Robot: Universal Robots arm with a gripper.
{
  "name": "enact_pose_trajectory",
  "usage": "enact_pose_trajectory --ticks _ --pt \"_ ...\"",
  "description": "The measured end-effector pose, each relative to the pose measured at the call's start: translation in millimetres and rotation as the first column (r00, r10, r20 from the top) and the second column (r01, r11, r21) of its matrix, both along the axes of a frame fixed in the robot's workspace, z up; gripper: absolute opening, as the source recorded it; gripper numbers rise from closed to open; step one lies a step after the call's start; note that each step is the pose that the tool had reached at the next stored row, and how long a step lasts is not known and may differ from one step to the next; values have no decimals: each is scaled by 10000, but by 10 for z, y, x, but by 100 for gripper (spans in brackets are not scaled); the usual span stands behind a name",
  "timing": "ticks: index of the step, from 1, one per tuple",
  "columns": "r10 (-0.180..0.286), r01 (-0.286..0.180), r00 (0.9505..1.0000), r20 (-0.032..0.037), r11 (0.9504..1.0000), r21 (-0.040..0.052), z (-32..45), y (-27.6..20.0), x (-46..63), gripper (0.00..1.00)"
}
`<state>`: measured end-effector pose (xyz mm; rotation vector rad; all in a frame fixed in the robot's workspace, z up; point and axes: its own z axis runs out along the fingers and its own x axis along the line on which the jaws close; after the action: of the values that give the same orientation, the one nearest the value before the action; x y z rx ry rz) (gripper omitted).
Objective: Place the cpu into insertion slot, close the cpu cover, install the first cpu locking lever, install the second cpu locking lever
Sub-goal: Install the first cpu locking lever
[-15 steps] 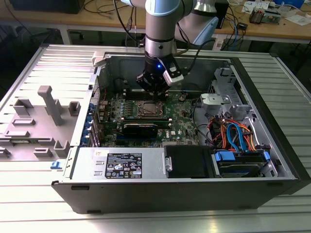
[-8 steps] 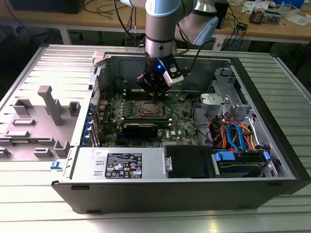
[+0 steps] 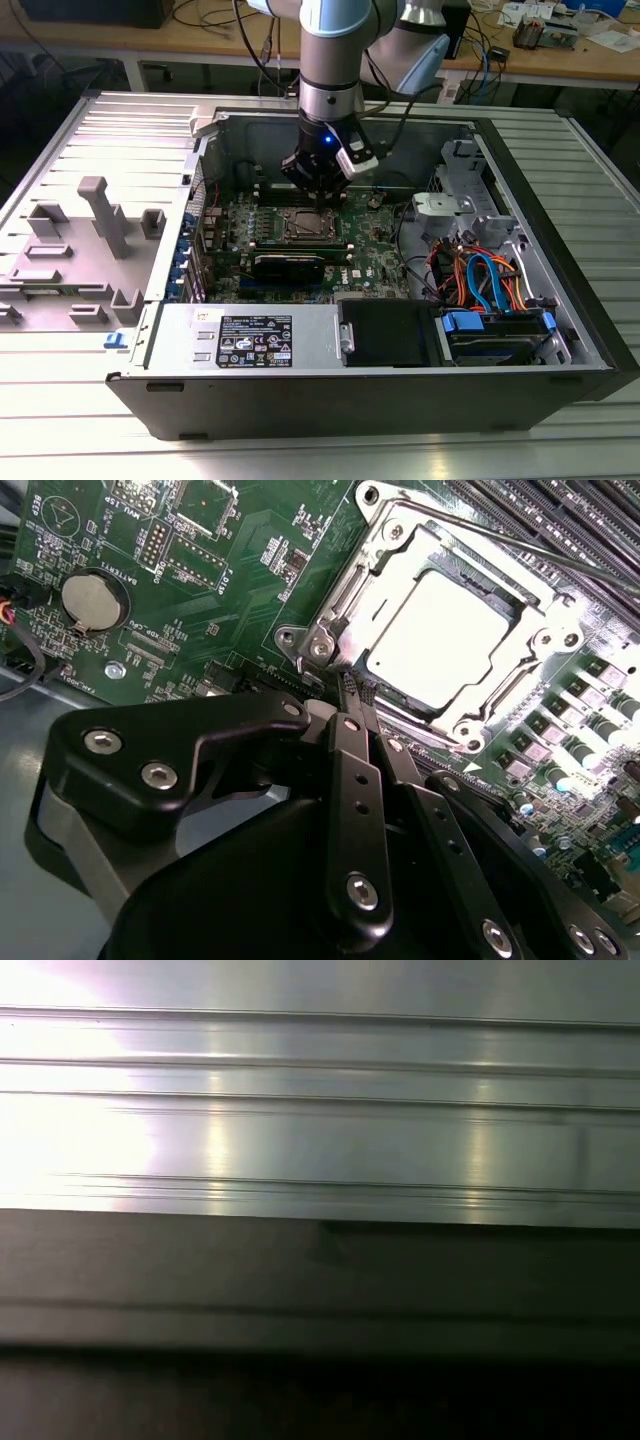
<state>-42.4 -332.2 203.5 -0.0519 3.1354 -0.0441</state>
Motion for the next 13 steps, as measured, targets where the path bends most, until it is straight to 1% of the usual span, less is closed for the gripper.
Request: enact_pose_trajectory --ticks 4,6,7,9,11,13 --pt "0 0 10000 -2 10000 -7 -7 3 3 11" --pt "1 -1 10000 2 10000 -4 -8 15 7 11" --pt "3 -3 10000 3 10000 7 -10 29 12 11" --pt "1 -1 10000 1 10000 -4 -6 33 14 11" --pt "1 -1 10000 4 10000 3 5 34 14 11" --pt "1 -1 10000 0 10000 -9 34 33 14 11"
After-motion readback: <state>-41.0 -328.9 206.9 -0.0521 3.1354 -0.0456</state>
